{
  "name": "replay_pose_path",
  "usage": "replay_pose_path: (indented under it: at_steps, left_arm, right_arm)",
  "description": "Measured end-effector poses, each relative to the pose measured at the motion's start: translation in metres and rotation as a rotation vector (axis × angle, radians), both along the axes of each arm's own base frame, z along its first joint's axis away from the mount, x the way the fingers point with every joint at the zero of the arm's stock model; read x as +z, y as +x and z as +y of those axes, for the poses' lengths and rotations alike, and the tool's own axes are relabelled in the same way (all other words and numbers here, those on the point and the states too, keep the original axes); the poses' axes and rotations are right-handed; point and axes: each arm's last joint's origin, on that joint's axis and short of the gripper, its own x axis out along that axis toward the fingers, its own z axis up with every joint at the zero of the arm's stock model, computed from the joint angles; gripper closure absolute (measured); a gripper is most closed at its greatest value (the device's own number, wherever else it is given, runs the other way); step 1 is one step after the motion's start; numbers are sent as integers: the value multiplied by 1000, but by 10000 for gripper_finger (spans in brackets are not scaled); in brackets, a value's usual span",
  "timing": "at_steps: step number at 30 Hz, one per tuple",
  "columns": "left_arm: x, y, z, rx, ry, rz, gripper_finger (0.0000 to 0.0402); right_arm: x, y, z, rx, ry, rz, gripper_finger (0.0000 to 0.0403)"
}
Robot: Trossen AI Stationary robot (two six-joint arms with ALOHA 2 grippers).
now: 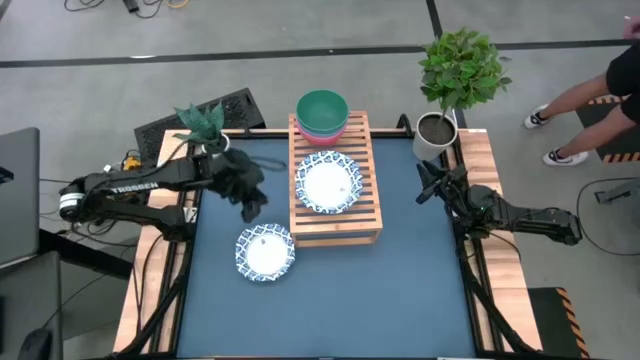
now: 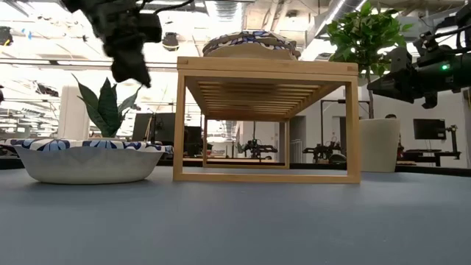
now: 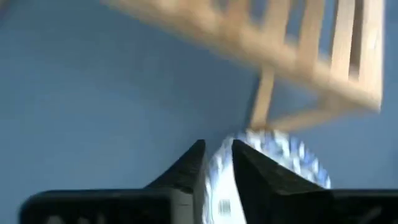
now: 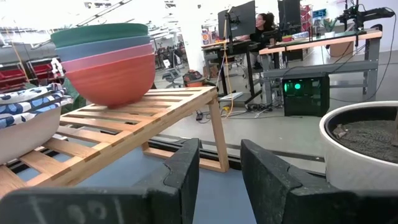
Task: Place and stack bowls onto a shelf
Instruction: Stack the white patterned bowl on the white patterned bowl
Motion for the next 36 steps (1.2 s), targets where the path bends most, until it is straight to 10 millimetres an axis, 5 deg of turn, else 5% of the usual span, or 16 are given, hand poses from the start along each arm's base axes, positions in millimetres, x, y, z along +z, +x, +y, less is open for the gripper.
replay_pose_path:
  at_steps: [14,36]
  left_arm:
    - [-38,22,-29,-130,8,284,220]
    - [-86,24,-32,-191,-15,477,213]
  right_arm:
    - [0,0,0,0,0,0,259]
    - [0,0,0,1,-4,5,259]
